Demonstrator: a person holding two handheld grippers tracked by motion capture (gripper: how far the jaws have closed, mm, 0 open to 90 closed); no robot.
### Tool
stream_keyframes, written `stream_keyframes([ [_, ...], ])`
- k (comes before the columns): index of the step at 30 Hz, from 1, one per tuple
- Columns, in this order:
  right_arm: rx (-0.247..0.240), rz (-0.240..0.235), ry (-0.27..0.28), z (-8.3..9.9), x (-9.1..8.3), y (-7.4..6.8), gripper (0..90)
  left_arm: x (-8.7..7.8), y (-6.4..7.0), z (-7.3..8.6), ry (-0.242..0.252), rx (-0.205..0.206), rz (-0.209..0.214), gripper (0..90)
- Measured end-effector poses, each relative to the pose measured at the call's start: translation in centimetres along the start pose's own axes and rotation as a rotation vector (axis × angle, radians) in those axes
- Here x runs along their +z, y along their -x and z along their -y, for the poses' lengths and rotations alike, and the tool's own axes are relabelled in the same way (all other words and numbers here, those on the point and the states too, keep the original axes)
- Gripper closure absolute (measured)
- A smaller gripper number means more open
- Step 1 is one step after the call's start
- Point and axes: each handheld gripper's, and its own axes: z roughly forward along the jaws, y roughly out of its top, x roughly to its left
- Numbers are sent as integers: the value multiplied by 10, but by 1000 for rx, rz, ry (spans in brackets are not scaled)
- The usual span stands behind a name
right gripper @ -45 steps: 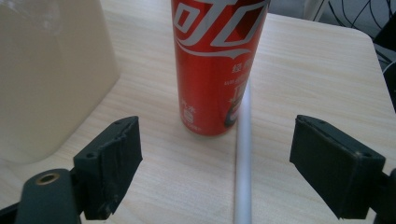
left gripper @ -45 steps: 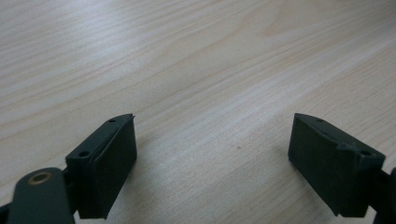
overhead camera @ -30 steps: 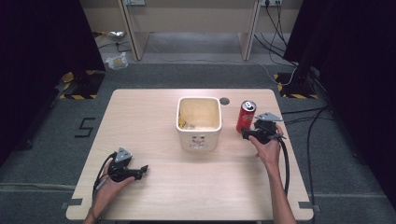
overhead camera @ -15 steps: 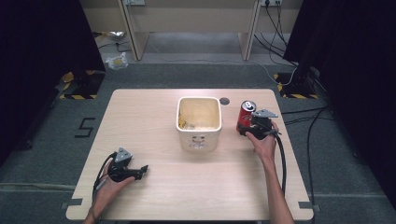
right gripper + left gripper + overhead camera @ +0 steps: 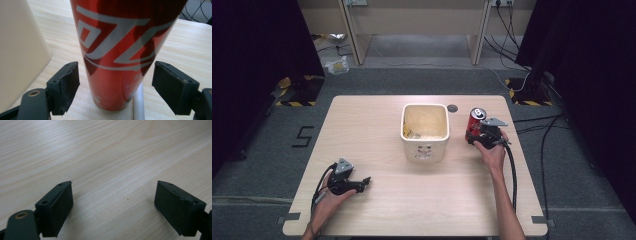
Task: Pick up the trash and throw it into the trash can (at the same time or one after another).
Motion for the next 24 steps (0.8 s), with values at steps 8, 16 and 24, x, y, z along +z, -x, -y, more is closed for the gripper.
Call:
stream_keyframes([
  [8, 18, -12, -1, 5, 10, 2, 313, 0, 0, 0, 0, 0, 0, 144],
  [16, 9, -9, 25, 1, 1, 1, 338, 0, 0, 0, 0, 0, 0, 145],
  [24, 4, -24, 57, -10, -20, -3, 339, 0, 0, 0, -1, 2, 0, 144],
])
